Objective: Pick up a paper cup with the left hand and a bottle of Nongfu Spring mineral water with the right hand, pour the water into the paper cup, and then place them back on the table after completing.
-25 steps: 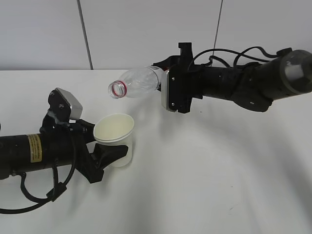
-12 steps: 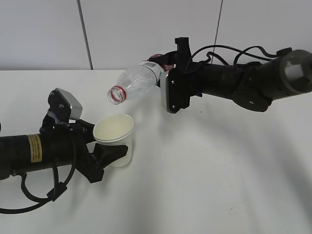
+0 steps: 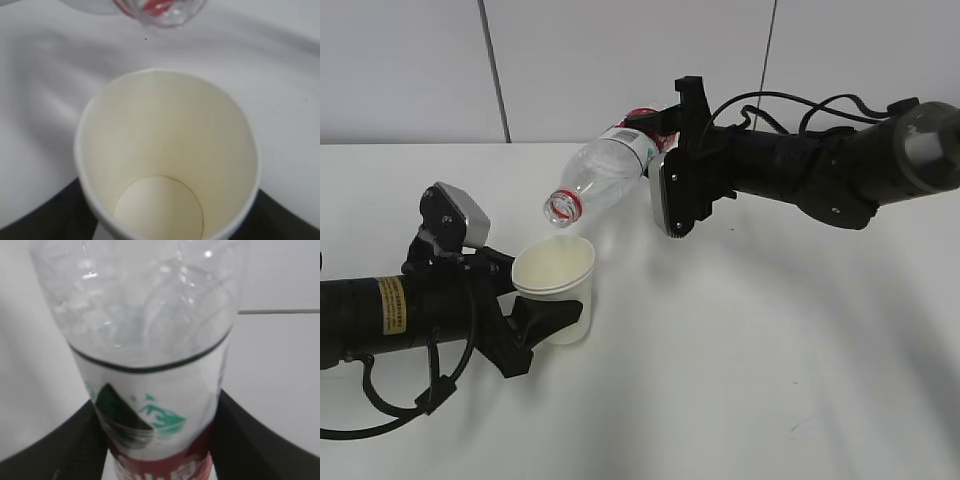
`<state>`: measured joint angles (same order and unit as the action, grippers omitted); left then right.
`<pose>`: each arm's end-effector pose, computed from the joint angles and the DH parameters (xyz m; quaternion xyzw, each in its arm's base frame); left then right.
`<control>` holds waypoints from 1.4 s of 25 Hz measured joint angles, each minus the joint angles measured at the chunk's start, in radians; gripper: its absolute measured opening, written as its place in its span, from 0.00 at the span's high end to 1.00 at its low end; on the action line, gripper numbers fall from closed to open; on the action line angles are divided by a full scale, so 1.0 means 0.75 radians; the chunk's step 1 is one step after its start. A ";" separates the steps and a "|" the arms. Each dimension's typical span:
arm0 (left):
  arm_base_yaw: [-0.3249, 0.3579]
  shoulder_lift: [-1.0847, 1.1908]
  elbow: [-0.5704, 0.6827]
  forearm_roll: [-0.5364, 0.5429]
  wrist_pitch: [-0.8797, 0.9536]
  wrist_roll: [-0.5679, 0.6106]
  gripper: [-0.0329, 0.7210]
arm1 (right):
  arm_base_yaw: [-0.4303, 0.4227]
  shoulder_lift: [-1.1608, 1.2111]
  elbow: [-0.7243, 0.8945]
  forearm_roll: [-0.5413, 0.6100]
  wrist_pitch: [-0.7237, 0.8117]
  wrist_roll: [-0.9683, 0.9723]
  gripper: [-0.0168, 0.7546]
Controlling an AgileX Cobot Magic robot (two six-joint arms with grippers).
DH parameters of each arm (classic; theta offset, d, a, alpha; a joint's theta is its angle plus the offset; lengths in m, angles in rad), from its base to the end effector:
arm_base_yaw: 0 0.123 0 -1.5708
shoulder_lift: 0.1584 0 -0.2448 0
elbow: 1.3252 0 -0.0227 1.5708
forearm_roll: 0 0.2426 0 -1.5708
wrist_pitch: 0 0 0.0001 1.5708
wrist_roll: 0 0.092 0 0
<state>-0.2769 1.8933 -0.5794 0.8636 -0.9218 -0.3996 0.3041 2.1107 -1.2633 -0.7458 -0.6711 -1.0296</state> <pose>0.2541 -0.1301 0.0829 0.3555 0.7555 -0.2907 0.4672 0.3987 0.1657 0.1405 -0.7106 0.3152 -0.2468 0.5786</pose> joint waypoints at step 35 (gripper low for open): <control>0.000 0.000 0.000 0.060 0.015 0.000 0.37 | 0.000 -0.002 0.000 0.065 -0.008 -0.195 0.44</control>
<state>-0.2769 1.8933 -0.5794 0.9088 -0.9105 -0.3996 0.3041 2.1091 -1.2633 -0.6970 -0.6772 -1.1759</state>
